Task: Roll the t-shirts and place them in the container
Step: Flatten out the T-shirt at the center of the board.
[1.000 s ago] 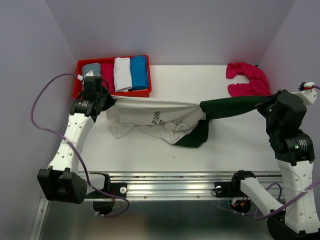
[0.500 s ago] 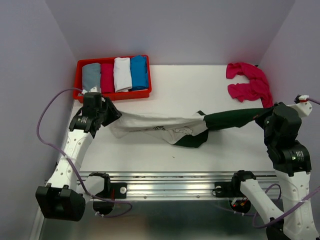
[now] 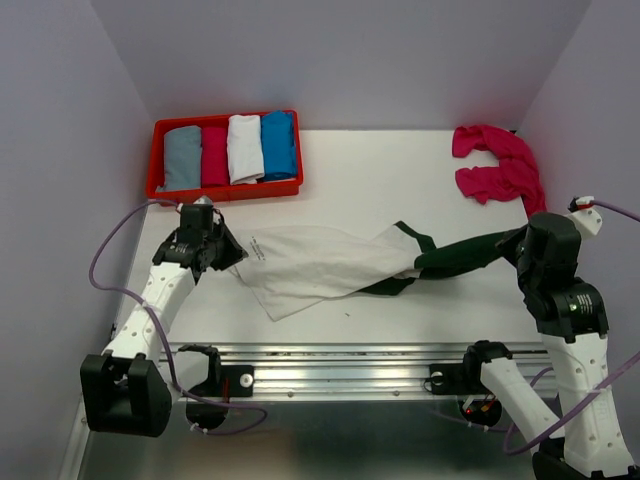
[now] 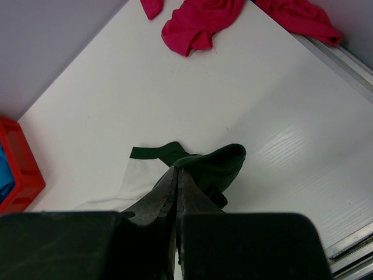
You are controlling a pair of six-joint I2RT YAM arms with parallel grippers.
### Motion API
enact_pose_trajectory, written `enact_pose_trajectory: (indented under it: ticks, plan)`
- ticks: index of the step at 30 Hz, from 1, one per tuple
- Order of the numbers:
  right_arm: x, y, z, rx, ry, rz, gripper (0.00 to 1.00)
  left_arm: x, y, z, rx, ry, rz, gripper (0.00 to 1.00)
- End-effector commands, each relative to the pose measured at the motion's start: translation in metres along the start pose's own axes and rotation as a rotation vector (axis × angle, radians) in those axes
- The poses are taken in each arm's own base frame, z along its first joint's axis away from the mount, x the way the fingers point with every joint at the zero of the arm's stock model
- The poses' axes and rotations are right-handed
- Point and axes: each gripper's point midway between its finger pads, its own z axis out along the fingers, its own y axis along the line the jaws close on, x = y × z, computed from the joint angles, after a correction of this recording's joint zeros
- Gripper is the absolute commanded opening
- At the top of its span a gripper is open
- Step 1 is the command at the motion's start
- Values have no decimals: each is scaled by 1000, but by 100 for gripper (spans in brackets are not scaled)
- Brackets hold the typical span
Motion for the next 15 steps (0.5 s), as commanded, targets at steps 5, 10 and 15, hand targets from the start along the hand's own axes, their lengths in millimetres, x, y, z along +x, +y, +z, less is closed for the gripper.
enact_pose_trajectory:
  ticks: [5, 10, 15]
  plan:
    - [-2, 7, 4, -22, -10, 30, 1, 67, -5, 8, 32, 113, -25, 38]
    - [2, 9, 5, -31, 3, 34, 1, 106, 10, 15, -32, 188, -71, 53]
    - [0, 9, 4, -35, -1, 35, 1, 130, 22, 14, -81, 212, -84, 53]
